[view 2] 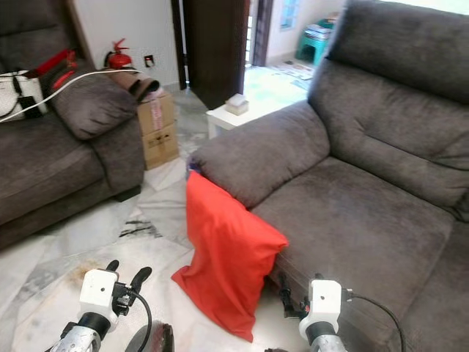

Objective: Move the pillow to the sofa from floor

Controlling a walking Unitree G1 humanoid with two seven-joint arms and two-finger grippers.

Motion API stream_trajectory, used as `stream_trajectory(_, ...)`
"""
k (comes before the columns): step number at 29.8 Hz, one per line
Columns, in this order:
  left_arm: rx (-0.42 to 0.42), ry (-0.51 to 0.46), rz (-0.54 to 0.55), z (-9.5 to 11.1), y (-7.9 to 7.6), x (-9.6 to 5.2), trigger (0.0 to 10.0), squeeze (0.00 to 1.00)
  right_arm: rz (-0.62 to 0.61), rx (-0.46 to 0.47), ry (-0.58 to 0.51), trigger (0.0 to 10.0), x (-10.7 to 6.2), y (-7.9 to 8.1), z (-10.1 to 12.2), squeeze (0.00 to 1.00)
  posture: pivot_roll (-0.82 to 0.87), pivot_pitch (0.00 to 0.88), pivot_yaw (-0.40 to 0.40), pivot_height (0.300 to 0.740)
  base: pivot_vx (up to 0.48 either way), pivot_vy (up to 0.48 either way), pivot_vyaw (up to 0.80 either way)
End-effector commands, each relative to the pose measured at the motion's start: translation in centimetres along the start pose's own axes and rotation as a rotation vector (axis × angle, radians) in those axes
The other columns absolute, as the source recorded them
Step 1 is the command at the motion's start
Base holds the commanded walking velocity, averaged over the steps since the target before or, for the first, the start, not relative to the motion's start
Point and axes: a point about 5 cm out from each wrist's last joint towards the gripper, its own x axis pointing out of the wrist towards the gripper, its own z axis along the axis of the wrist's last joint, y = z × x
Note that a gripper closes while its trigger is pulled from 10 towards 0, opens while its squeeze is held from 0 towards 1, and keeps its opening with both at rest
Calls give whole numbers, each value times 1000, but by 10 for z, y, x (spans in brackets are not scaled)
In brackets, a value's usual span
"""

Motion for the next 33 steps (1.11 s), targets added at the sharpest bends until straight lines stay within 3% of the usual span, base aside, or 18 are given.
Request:
stream_trajectory(1, 0, -1, 3, 1, 1, 0, 10000, 0, 3, 4, -33, 10000, 2, 0, 6, 0, 9, 83, 5, 608, 0, 0, 0)
stream_trajectory(8, 4, -8, 6, 4, 2, 1, 10000, 0, 14, -2, -52, 10000, 2, 0, 9, 0, 10, 82, 6, 608, 82, 0, 0)
stream_trajectory(14, 4, -6, 6, 4, 2, 2, 10000, 0, 70, 19, -96, 10000, 1, 5, 14, 0, 9, 82, 7, 608, 346, 0, 605)
stream_trajectory(33, -1, -11, -4, 5, 0, 2, 10000, 0, 24, 55, -119, 10000, 4, 0, 18, 0, 11, 81, 7, 608, 390, 0, 0)
